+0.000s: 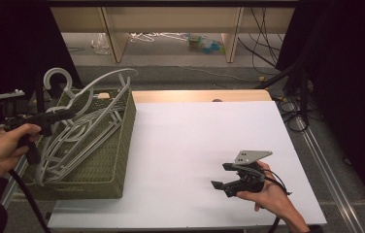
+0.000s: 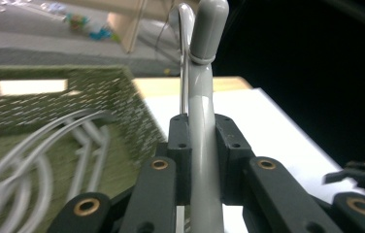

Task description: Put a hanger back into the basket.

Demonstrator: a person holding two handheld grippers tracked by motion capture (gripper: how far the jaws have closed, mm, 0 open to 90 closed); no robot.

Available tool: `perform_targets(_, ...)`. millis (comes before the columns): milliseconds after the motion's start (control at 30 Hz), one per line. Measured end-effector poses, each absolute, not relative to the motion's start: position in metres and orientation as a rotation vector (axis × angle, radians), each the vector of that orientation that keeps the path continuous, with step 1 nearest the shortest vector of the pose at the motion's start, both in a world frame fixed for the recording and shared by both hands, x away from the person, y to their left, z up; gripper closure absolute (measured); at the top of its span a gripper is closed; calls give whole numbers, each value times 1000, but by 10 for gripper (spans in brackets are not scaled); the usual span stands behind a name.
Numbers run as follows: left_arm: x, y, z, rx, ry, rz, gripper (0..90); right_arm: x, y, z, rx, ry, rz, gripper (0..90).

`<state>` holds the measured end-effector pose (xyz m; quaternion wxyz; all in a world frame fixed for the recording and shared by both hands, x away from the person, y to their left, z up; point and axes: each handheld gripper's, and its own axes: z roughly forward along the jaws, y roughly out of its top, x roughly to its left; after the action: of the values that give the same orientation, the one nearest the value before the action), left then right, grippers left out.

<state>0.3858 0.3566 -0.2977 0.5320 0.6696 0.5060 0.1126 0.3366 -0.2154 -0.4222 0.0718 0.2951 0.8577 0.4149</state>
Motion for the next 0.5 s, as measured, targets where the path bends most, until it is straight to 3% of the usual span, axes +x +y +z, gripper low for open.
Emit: perform_targets(500,398,386,-320,1724,1283,290,787,336,-215,-424,896,2593,1239,249)
